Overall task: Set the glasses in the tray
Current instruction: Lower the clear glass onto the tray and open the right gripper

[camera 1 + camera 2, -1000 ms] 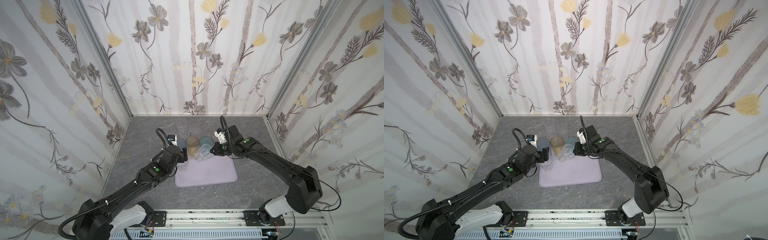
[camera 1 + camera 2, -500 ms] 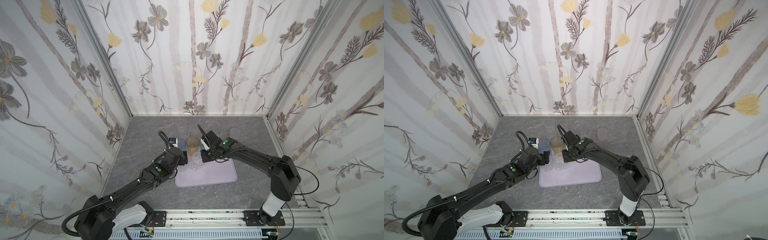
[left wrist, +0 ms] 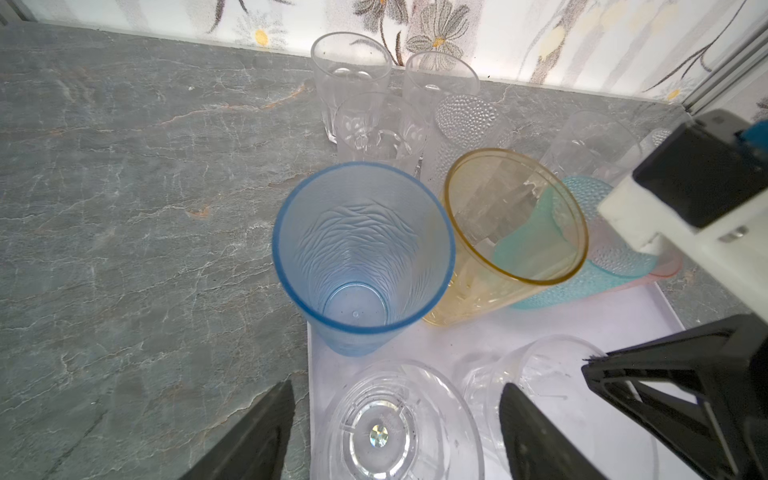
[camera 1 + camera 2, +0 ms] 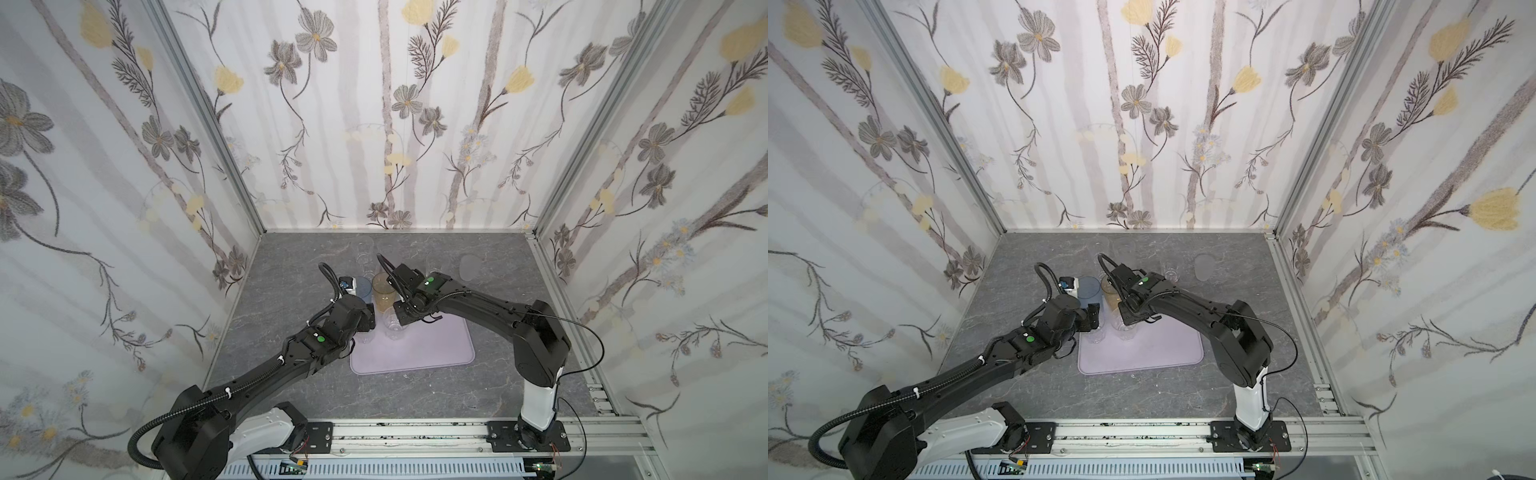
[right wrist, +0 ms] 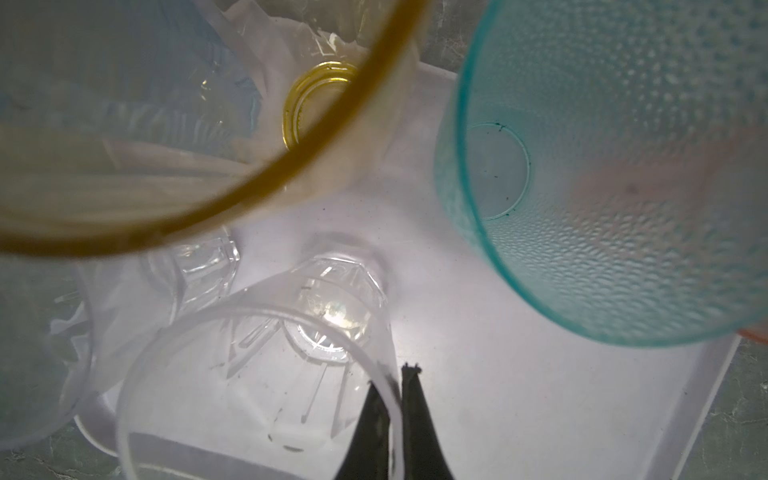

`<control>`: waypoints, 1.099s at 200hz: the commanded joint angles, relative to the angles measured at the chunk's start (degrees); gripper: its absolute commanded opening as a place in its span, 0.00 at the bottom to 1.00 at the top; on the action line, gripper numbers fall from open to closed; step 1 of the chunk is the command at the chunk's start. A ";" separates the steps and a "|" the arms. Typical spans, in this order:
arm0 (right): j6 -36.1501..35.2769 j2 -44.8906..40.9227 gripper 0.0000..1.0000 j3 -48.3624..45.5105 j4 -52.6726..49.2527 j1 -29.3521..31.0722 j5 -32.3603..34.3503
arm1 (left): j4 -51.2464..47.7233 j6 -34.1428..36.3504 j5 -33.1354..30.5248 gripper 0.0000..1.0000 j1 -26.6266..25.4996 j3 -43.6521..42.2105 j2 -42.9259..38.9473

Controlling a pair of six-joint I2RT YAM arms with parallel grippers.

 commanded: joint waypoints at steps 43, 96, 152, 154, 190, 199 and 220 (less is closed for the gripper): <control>0.07 3.12 0.07 2.54 1.42 0.20 0.99 | 0.89 -0.42 -0.87 0.80 -0.03 0.01 0.33; -0.25 4.81 0.07 4.29 1.21 0.09 1.56 | 0.89 -0.25 -0.89 0.80 0.10 0.01 -0.10; -0.42 4.64 0.09 4.32 0.98 -0.06 2.43 | 0.97 -0.25 -0.84 0.80 0.11 0.17 0.16; -0.38 4.64 0.09 4.40 0.98 -0.01 2.39 | 0.97 -0.25 -0.87 0.80 0.13 0.12 0.16; -0.42 4.46 0.13 4.70 0.78 -0.03 2.62 | 0.97 -0.34 -0.93 0.80 0.10 -0.16 -0.17; -0.37 4.38 0.15 4.80 0.72 -0.07 2.62 | 0.97 -0.34 -0.99 0.80 0.13 -0.22 -0.24; -0.60 4.00 0.20 5.76 -0.13 -0.14 2.70 | 0.97 -0.34 -1.02 0.80 0.13 -0.09 -0.37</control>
